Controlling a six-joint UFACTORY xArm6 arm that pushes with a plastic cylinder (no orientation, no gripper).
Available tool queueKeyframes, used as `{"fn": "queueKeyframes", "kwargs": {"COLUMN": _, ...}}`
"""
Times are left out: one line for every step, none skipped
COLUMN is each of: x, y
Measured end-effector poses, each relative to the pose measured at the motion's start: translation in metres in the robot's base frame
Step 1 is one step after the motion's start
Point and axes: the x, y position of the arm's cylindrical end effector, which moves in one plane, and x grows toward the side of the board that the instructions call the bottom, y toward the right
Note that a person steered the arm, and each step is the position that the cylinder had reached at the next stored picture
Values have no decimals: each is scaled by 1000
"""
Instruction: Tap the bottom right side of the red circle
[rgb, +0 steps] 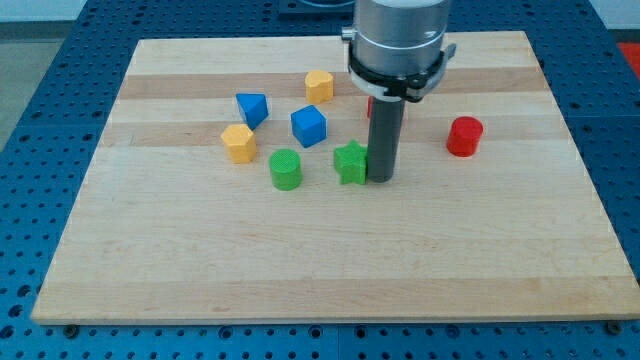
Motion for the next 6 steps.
{"fn": "queueKeyframes", "kwargs": {"x": 0, "y": -2}}
{"fn": "queueKeyframes", "kwargs": {"x": 0, "y": 19}}
{"fn": "queueKeyframes", "kwargs": {"x": 0, "y": 71}}
{"fn": "queueKeyframes", "kwargs": {"x": -2, "y": 111}}
{"fn": "queueKeyframes", "kwargs": {"x": -13, "y": 137}}
{"fn": "queueKeyframes", "kwargs": {"x": -28, "y": 139}}
